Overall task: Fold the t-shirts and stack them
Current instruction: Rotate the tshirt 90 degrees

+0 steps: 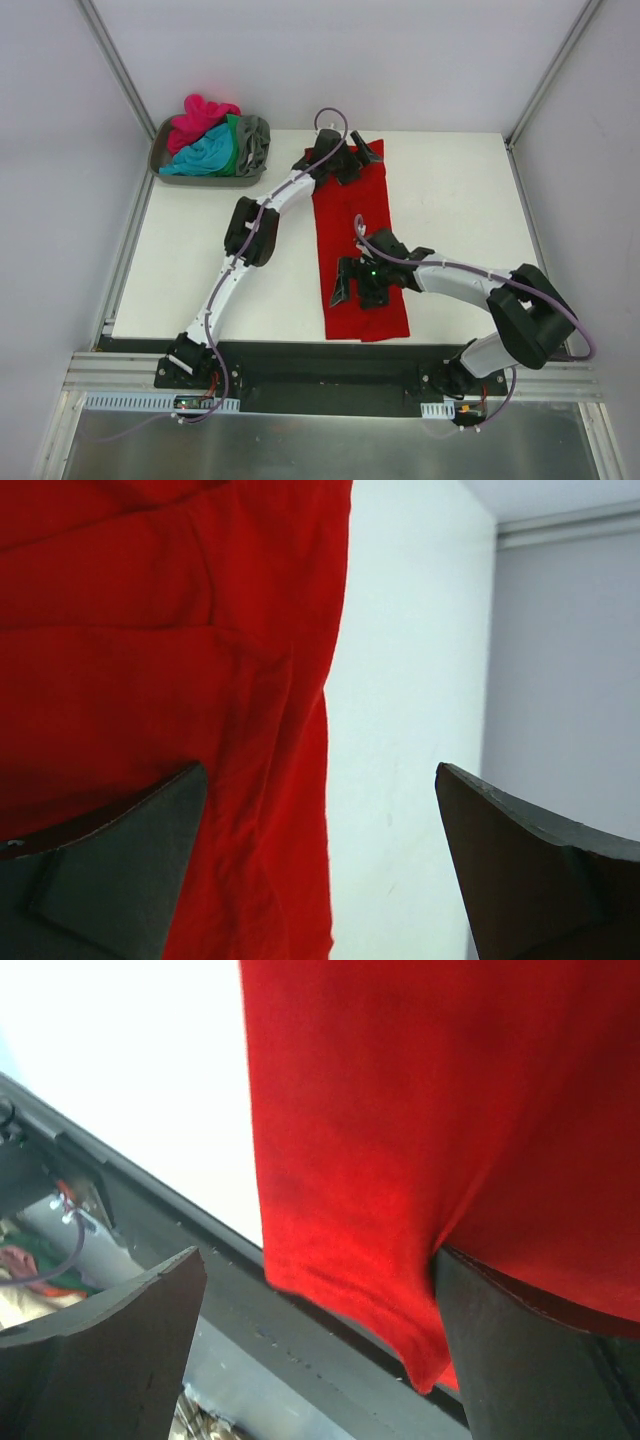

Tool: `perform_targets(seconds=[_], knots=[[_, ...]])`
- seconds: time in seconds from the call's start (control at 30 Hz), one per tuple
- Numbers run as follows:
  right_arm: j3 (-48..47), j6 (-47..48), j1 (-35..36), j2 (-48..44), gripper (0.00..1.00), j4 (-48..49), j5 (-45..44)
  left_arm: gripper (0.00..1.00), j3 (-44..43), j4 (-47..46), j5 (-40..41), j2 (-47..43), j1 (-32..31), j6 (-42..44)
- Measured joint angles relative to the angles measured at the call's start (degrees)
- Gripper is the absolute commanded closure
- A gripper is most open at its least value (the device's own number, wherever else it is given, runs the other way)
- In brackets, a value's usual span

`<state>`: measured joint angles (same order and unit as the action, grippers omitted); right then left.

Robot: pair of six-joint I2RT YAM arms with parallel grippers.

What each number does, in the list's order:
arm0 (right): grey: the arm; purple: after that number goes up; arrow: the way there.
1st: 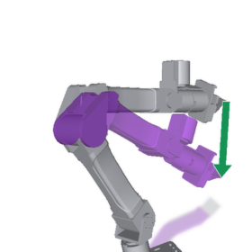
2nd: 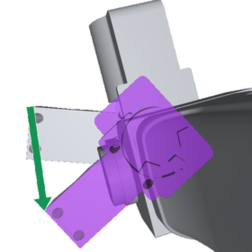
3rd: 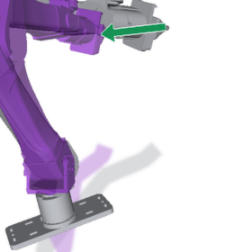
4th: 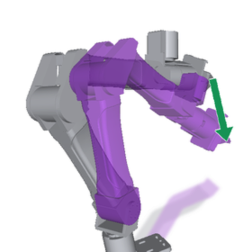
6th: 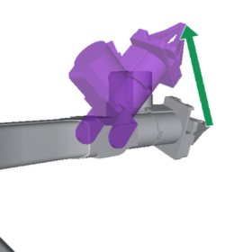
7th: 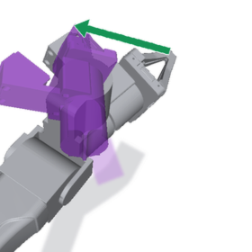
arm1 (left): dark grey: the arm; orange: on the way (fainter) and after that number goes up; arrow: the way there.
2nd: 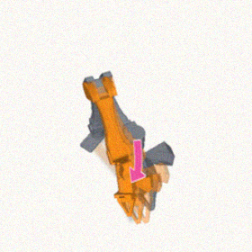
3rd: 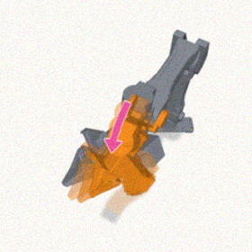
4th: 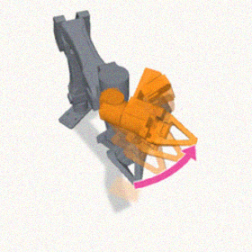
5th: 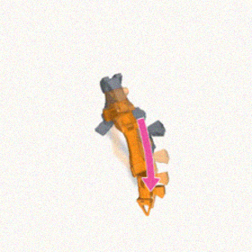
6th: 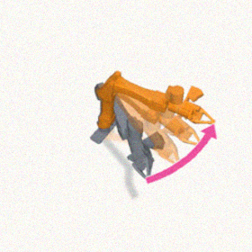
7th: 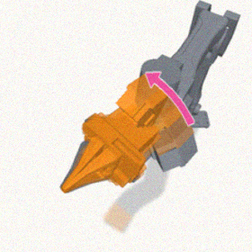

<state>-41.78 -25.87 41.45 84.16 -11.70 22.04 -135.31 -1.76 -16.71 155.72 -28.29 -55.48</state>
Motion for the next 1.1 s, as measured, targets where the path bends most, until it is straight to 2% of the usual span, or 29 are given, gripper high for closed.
perform_targets(seconds=[0.13,0.3,0.43,0.5,0.67,0.77,0.93,1.0,1.1], knots=[[-1.9,1.1,1.8,1.1,0.04,0.0,3.6,0.01,-1.9,-5.6,0.5,2.9,-0.5,-5.4],[-2.2,2.1,1.8,1.1,0.04,1.2,6.9,0.01,-1.6,-11.5,0.8,4.3,-0.5,-7.2],[-2.2,2.1,1.7,-0.1,0.04,0.9,6.4,0.01,-1.7,-17.2,0.3,6.1,-0.1,-8.9],[-2.4,2.1,1.3,-1.8,0.04,-1.1,3.7,0.01,-2.5,-18.4,-0.1,6.8,-0.1,-9.2],[-3.8,1.0,-0.9,-9.3,0.04,-13.2,-13.4,0.01,-3.2,-18.2,-1.7,7.0,-0.1,-6.4],[-3.8,0.6,-1.3,-15.2,0.04,-19.0,-20.8,0.01,-3.1,-15.1,-2.9,5.6,-0.2,-2.3],[-2.2,-1.6,-1.9,-27.1,0.04,-22.9,-27.6,0.01,2.6,-8.5,-6.6,-4.7,-0.2,5.2],[-0.1,-2.8,-2.6,-31.7,0.04,-23.6,-29.2,0.01,7.8,-7.2,-8.3,-11.9,-0.2,7.5],[2.7,-3.9,-3.7,-36.5,0.04,-24.9,-30.5,0.01,22.4,-6.5,-11.0,-29.0,-0.2,11.9]])
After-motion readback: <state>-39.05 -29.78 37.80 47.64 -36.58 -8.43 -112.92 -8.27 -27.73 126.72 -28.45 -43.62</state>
